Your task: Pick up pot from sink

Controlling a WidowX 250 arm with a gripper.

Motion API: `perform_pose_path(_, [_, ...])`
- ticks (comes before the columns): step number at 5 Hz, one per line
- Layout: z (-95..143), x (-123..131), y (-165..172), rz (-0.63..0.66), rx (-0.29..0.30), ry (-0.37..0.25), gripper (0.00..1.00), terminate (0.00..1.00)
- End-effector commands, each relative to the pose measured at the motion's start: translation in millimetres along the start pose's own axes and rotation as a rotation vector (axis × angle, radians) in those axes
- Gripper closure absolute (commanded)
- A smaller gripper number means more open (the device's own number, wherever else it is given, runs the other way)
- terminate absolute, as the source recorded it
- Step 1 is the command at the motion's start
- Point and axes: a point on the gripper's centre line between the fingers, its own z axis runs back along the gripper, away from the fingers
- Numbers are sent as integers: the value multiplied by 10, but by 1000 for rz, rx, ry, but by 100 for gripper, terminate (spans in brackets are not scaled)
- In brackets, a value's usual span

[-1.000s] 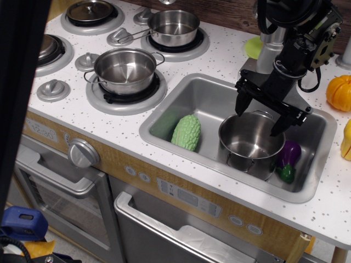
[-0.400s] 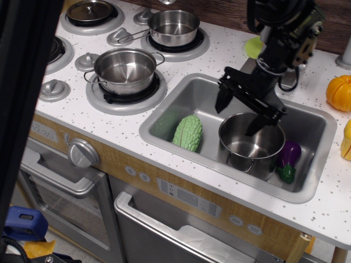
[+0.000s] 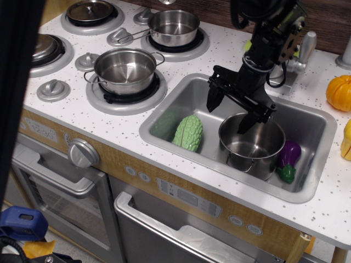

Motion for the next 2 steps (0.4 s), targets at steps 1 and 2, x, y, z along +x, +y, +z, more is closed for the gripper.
perform_pose_path(1, [109, 81, 142, 56, -65, -138, 0, 0])
perform_pose_path(2, [-15, 81, 128, 61, -89, -166, 0, 0])
